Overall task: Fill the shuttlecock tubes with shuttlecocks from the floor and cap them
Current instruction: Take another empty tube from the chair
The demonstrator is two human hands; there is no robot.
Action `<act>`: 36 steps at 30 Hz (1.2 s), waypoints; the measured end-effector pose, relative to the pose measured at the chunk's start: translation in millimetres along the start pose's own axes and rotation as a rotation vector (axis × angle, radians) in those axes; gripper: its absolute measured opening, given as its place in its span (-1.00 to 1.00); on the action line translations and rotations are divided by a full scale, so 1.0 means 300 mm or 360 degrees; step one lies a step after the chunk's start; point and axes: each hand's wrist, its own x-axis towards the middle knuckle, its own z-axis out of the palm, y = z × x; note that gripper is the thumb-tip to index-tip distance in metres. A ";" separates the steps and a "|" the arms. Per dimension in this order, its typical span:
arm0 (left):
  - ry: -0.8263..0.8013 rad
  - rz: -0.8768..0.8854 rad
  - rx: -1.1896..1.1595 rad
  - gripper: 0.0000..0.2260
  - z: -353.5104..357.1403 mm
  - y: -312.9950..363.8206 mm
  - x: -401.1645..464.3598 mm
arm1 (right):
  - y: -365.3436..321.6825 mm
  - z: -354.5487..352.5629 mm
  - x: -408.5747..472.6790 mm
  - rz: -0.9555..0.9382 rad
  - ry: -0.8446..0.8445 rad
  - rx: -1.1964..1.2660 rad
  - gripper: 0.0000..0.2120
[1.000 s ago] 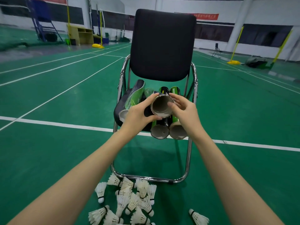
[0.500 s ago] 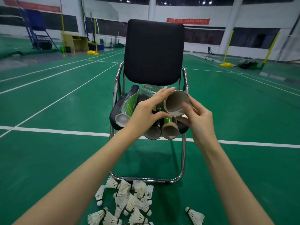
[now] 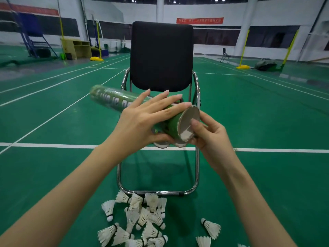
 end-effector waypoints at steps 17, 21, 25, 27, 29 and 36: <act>-0.0595 -0.0306 -0.0039 -0.19 0.162 0.097 -0.477 | 0.464 -0.046 -0.194 0.0819 -0.0178 0.0190 -0.62; -0.0805 -0.0477 -0.0133 -0.17 0.285 0.135 -0.641 | 0.642 -0.121 -0.251 0.1051 -0.0093 0.0110 -0.61; -0.0945 -0.0679 -0.0262 -0.11 0.402 0.135 -0.765 | 0.773 -0.203 -0.287 0.1187 0.0011 -0.0010 -0.68; -0.1024 -0.0689 -0.0289 -0.11 0.462 0.131 -0.809 | 0.831 -0.235 -0.300 0.1236 0.0017 -0.0056 -0.71; -0.1093 -0.0695 -0.0301 -0.11 0.517 0.129 -0.854 | 0.884 -0.260 -0.310 0.1268 0.0010 -0.0157 -0.72; -0.1202 -0.0918 -0.0347 -0.07 0.666 0.108 -1.030 | 1.091 -0.351 -0.358 0.1372 -0.0020 -0.0634 -0.77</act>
